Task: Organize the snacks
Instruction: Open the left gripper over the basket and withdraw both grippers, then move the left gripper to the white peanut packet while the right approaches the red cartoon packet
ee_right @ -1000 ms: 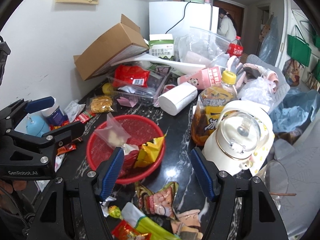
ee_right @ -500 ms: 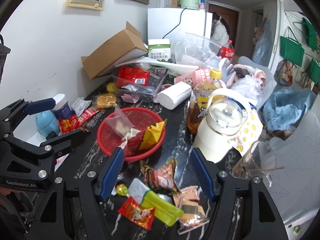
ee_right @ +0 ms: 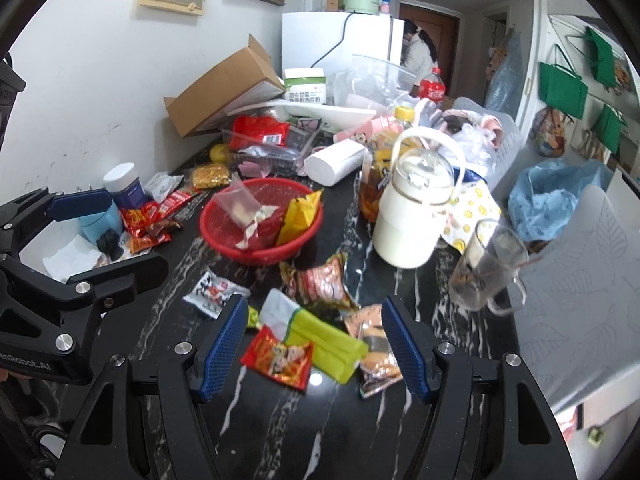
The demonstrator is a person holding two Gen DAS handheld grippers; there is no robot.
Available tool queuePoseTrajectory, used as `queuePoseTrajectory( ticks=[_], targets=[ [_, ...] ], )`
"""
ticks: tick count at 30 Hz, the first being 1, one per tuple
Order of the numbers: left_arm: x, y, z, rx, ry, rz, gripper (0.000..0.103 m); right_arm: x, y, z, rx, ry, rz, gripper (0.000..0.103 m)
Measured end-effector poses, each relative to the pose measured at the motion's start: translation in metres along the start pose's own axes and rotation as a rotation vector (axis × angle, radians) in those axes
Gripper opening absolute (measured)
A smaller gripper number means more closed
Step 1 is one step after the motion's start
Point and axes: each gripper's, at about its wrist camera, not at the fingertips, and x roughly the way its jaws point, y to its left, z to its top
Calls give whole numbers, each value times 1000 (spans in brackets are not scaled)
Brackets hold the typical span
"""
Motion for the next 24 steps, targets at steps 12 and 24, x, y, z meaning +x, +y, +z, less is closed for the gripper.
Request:
queuePoseTrajectory(
  ticks=[12, 24],
  targets=[
    [-2, -9, -41, -19, 41, -30, 102, 8, 3, -48, 79, 96, 15, 70],
    [25, -1, -70, -76, 114, -67, 102, 40, 6, -77, 141, 186, 65, 71]
  ],
)
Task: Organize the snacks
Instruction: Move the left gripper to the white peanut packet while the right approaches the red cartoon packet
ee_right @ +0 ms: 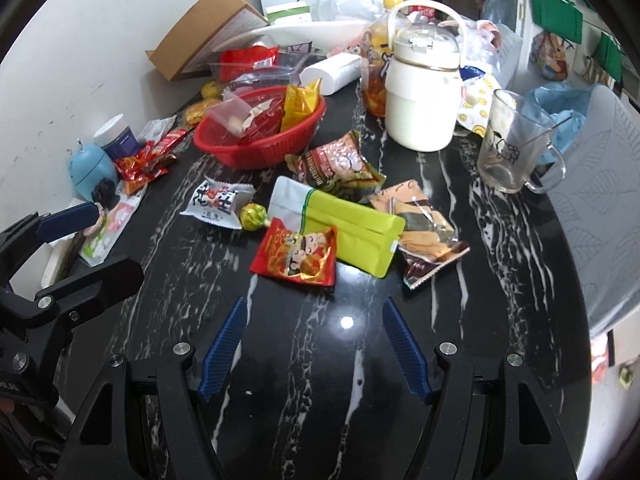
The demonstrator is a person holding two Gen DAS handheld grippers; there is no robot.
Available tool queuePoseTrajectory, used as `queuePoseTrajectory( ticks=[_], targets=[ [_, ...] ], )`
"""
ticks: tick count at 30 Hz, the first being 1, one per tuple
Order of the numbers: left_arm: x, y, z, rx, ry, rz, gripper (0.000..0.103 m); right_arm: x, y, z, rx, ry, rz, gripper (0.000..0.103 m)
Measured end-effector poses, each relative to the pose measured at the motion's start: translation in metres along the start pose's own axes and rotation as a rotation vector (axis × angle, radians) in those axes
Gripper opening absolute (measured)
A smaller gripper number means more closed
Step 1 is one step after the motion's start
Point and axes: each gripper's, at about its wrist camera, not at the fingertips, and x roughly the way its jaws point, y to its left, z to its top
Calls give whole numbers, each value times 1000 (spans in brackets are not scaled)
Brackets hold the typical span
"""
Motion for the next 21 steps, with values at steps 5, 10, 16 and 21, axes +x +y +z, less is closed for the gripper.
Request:
queuePoseTrajectory(
  ticks=[5, 10, 16, 21],
  targets=[
    [16, 15, -5, -55, 43, -5, 102, 19, 3, -1, 12, 36, 26, 71],
    [29, 31, -7, -98, 67, 11, 102, 40, 7, 2, 15, 69, 47, 71],
    [41, 48, -2, -144, 74, 25, 102, 58, 5, 15, 23, 80, 59, 78],
    [51, 61, 4, -165, 75, 41, 102, 71, 5, 28, 28, 84, 65, 78]
  ],
)
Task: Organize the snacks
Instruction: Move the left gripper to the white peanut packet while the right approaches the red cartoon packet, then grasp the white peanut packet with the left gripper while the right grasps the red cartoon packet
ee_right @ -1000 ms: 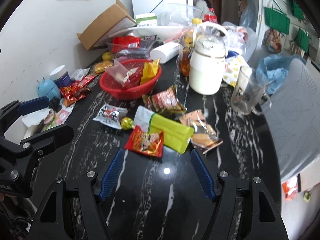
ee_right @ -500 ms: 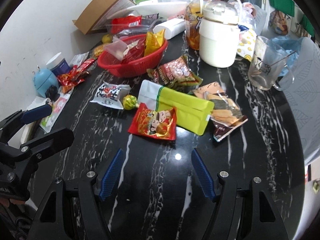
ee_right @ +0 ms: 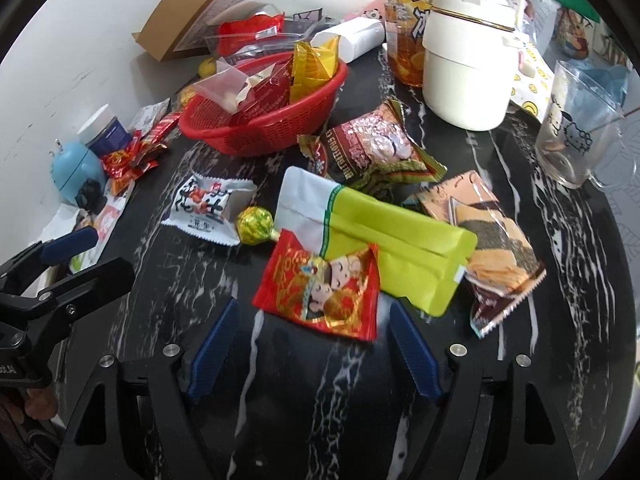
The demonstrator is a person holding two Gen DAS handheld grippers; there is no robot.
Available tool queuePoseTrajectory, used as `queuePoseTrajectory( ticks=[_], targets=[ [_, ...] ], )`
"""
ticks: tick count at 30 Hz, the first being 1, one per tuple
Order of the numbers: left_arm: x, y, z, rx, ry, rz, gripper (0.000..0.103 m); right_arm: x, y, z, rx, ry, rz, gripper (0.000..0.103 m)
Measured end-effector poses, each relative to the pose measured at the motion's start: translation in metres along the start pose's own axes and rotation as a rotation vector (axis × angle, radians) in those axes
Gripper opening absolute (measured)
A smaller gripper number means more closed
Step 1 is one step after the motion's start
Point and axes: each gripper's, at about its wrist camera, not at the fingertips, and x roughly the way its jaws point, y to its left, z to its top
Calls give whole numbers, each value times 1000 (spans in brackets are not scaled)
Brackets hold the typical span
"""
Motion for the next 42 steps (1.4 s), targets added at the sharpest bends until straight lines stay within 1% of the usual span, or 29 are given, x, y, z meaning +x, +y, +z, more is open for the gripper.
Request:
queuePoseTrajectory(
  ticks=[2, 5, 10, 11, 12, 13, 16, 18, 22, 24, 25, 26, 27, 31, 33, 35, 38, 42],
  targets=[
    [4, 4, 4, -8, 0, 10, 102, 6, 1, 5, 0, 0, -5, 78],
    [10, 9, 10, -17, 3, 16, 102, 18, 2, 10, -11, 14, -44, 78],
    [22, 13, 16, -26, 10, 15, 102, 25, 10, 10, -71, 2, -105, 78],
    [25, 12, 17, -26, 15, 13, 102, 26, 11, 9, -84, 0, -121, 72],
    [28, 11, 18, -25, 19, 12, 102, 26, 12, 8, -94, -4, -140, 64],
    [31, 10, 19, -22, 20, 10, 102, 26, 13, 8, -103, -4, -150, 61],
    [39, 5, 22, -6, 26, 11, 102, 25, 10, 5, -106, -8, -143, 58],
    [45, 2, 24, 8, 29, 18, 102, 24, 7, 5, -100, -9, -124, 52],
    [55, 1, 26, 13, 40, 14, 101, 22, 1, 3, -78, -4, -83, 51],
    [58, 1, 28, 18, 41, 19, 97, 22, 0, 3, -69, -3, -72, 51],
    [60, 0, 29, 23, 47, 27, 85, 22, -1, 3, -69, -3, -70, 51],
    [63, 0, 30, 27, 55, 22, 78, 22, -1, 2, -71, -3, -71, 51],
    [65, 0, 30, 27, 61, 18, 77, 22, -2, 2, -72, -4, -71, 51],
    [76, 0, 31, 32, 96, -6, 77, 22, -1, 2, -72, -4, -72, 51],
    [76, -2, 34, 36, 94, -18, 77, 22, -1, 2, -72, -4, -71, 51],
    [72, -7, 37, 53, 74, -24, 77, 21, -1, 2, -69, -4, -71, 51],
    [69, -13, 40, 82, 58, -19, 77, 21, -2, 1, -64, -4, -69, 51],
    [79, -14, 43, 90, 73, 11, 77, 21, -2, 1, -65, -5, -69, 51]
  ],
)
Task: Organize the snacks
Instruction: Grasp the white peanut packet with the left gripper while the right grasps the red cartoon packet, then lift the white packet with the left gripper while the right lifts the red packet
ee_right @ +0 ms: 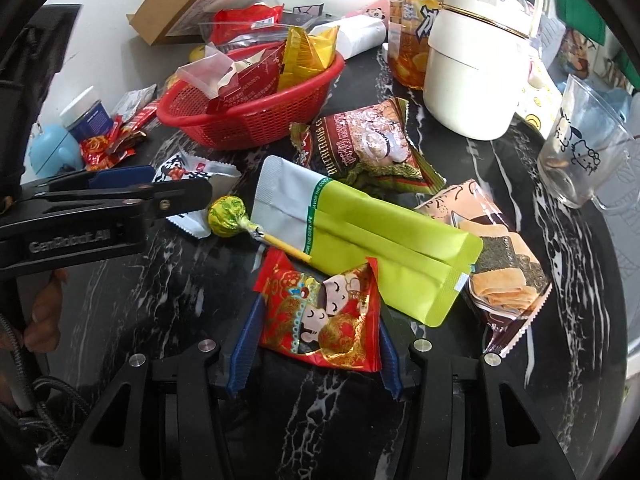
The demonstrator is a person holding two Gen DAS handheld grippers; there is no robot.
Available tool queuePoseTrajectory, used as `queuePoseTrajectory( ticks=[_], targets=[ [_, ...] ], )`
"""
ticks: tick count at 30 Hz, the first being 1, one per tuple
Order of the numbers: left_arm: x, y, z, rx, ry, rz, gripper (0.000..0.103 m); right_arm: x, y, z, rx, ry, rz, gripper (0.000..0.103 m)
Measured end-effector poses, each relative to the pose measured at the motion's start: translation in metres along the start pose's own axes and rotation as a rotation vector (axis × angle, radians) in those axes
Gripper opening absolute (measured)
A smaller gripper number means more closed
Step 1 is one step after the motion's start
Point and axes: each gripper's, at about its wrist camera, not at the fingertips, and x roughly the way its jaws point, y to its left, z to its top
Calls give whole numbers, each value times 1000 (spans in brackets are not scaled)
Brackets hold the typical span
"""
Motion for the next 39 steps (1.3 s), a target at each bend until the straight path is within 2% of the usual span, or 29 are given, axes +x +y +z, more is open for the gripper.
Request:
queuePoseTrajectory(
  ticks=[5, 6, 8, 11, 26, 35, 39],
  targets=[
    [5, 4, 3, 0, -3, -11, 77, -1, -2, -1, 4, 0, 3, 51],
    [6, 4, 4, 8, -4, -11, 74, -1, -2, -1, 4, -1, 3, 51],
    [9, 1, 5, 26, 14, -30, 55, -1, -2, -1, 2, -2, 2, 51],
    [11, 0, 4, 26, 23, -32, 53, -1, -1, -1, 1, -4, 0, 51],
    [-28, -6, -55, 1, 128, -111, 52, -17, -6, -21, 17, 9, 34, 45],
    [-43, -23, -83, 45, 182, -143, 52, -36, -9, -51, 7, 42, 77, 45],
    [-45, -31, -88, 51, 174, -127, 52, -41, -13, -58, 25, 44, 84, 49]
  ],
)
